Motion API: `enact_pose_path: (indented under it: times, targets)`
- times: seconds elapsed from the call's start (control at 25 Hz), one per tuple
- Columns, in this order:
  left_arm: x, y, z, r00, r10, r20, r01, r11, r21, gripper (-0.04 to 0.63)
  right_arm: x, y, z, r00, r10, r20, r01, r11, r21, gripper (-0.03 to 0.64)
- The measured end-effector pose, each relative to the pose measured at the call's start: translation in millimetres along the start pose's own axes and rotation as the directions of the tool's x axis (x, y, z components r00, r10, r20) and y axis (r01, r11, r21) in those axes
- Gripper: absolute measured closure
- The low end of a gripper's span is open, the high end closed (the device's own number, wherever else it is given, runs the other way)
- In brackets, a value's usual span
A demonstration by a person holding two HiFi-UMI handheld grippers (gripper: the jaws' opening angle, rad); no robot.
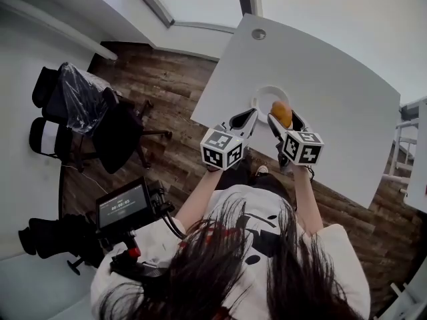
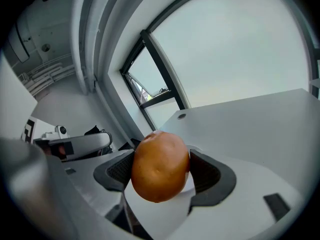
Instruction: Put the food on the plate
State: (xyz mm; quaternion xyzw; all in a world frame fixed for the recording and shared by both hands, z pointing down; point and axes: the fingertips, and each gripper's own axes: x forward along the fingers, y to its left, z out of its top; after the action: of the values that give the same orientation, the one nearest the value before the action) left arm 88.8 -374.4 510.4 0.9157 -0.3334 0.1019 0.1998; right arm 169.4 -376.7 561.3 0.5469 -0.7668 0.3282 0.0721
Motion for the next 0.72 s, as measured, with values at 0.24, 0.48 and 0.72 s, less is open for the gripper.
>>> enact_pose_path:
  times: [0.24,0.48,0.72]
  targets:
    - [28,52,19,0.999,-0.023,-0.026,0.022,1.000,-0.020,0.589,64,-6,5,0.995,-0.015,-0.099,0.005,0.995,-0.098,0.264]
    - [38,56,15,0.996,-0.068,-0.055,0.068,0.998,-0.005,0.589,87,-15,-21,0.985,-0.039,-0.170,0.009,0.985,-0.170,0.264]
    - [45,43,21,0.992,-0.109,-0.057,0.109,0.994,0.012,0.589,82,-30,-36,0.978,-0.073,-0.195,0.030,0.976,-0.216,0.264]
